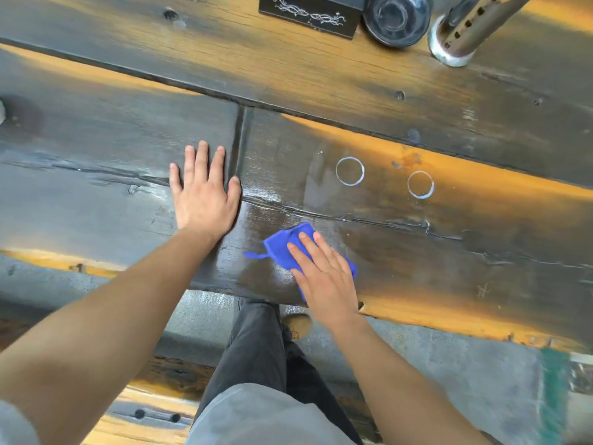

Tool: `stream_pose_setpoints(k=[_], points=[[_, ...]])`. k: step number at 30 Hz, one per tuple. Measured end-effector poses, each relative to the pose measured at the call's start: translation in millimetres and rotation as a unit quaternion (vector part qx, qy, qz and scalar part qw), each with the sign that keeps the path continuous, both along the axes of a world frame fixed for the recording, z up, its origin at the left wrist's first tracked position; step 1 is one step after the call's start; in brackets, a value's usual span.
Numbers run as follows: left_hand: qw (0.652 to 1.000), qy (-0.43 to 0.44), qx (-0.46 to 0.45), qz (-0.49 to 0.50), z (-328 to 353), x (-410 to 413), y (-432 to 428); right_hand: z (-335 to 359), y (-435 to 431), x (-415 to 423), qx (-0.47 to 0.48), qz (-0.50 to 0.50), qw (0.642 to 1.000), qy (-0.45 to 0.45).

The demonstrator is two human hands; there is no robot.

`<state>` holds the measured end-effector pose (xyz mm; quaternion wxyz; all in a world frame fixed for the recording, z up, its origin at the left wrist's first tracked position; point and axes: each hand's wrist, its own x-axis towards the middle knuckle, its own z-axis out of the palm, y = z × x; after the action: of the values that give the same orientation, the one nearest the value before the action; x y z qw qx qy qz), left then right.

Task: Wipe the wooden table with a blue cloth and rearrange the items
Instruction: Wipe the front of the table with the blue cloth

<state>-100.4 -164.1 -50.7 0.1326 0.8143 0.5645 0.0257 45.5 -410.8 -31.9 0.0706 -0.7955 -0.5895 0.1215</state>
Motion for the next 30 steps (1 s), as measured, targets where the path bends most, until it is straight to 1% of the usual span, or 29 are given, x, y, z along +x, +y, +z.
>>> stream_pose_setpoints(k=[2,4,7,10,12,13,15,21,23,26,28,30], points=[[1.000,0.003,0.008,0.003,-3,1,0,-3,1,8,-0.009,-0.087,0.996,0.014],[1.000,0.001,0.012,0.005,-5,2,0,-5,7,16,-0.018,-0.192,0.981,0.022],[1.000,0.002,0.017,0.008,-6,2,0,-5,23,28,-0.007,-0.330,0.943,0.032],[1.000,0.006,0.021,0.007,-7,2,1,-3,48,45,0.023,-0.454,0.889,0.049],[1.000,0.010,0.021,0.007,-6,3,0,-2,67,60,0.036,-0.503,0.862,0.047],[1.000,0.012,0.020,0.006,-6,4,1,-1,77,68,0.037,-0.510,0.858,0.047],[1.000,0.011,0.018,0.003,-4,4,1,-3,98,85,0.021,-0.488,0.872,0.038],[1.000,0.018,0.022,0.001,-3,5,0,-5,164,117,-0.028,-0.338,0.940,0.028],[1.000,0.019,0.023,0.002,-4,5,1,-5,180,113,-0.032,-0.268,0.962,0.037],[1.000,0.018,0.026,-0.001,-5,4,1,-1,189,104,-0.041,-0.132,0.989,0.052],[1.000,0.011,0.026,0.003,-5,5,1,2,183,98,-0.055,-0.038,0.996,0.058],[1.000,0.005,0.029,0.008,-4,5,0,5,169,91,-0.064,0.029,0.996,0.058]])
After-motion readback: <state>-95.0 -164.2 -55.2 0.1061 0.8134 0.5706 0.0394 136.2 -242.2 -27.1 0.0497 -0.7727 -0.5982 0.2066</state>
